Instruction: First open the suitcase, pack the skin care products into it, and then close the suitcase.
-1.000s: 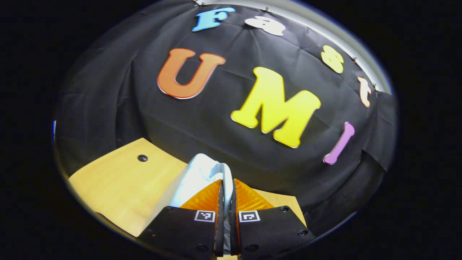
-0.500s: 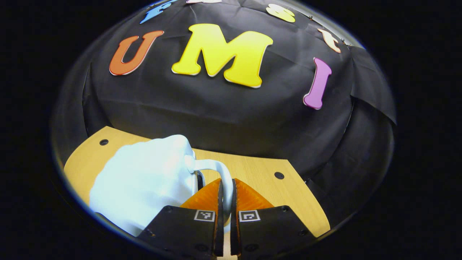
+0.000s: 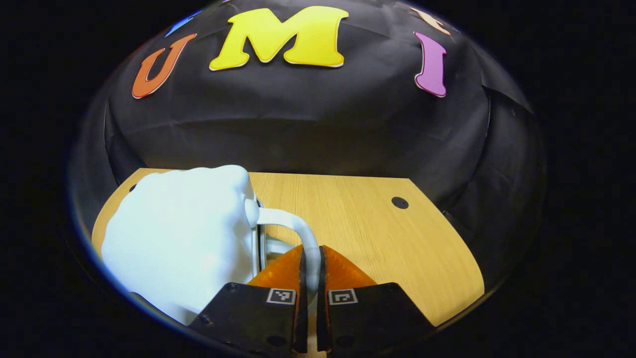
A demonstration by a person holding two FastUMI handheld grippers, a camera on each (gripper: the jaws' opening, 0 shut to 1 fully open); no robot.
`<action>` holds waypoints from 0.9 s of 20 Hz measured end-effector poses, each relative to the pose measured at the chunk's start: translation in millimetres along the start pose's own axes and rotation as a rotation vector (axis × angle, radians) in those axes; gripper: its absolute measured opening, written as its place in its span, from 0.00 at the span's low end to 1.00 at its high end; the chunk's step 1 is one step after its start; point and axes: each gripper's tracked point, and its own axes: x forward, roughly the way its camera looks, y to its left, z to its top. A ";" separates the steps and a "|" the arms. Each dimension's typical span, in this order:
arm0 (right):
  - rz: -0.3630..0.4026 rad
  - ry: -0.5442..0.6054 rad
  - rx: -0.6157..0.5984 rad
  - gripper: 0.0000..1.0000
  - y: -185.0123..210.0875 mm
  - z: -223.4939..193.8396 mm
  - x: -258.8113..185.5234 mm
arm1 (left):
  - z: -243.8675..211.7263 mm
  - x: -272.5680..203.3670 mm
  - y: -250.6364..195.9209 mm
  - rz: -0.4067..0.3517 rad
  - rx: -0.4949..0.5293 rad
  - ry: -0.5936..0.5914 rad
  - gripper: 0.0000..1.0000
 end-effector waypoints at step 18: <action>0.034 -0.040 -0.001 0.77 14.9 9.7 6.7 | 2.6 -24.8 -23.4 0.035 0.142 -0.013 0.81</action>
